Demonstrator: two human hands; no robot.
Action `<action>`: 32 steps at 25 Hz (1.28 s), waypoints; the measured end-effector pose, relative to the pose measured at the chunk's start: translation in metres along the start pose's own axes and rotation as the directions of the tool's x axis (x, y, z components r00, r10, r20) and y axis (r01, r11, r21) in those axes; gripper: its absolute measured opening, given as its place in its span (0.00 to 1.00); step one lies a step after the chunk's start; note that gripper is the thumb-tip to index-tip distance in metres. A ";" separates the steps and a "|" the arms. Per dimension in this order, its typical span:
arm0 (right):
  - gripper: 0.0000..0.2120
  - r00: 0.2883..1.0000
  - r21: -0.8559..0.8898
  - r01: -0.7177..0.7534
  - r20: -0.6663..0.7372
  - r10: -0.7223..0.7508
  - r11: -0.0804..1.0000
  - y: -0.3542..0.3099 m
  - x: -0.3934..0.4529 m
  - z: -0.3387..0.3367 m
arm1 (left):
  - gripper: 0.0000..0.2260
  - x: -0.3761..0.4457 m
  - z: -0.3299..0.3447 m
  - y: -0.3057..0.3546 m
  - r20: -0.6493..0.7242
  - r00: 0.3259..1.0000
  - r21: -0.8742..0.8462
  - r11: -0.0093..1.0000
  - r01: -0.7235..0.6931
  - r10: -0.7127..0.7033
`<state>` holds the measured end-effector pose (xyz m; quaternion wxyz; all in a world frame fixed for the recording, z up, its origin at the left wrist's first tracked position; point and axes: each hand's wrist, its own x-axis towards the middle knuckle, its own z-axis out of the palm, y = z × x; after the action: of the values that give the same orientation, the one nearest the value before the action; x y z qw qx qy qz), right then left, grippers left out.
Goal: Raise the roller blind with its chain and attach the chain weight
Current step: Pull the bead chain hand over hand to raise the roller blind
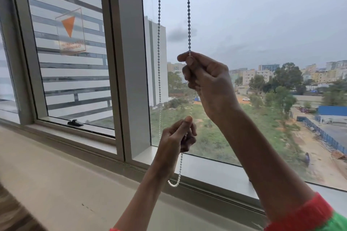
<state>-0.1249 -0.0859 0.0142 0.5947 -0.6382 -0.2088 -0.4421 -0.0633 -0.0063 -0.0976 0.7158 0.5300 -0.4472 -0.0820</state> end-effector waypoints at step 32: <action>0.18 0.984 0.138 -0.175 0.038 0.172 0.975 0.009 0.001 -0.029 | 0.18 0.036 0.013 0.075 -0.066 0.969 -0.103 0.964 -0.245 0.239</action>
<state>-0.1263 -0.1155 0.0072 0.6719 -0.6159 -0.1906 -0.3645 -0.0781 -0.0049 -0.0146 0.7601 0.4332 -0.4842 -0.0046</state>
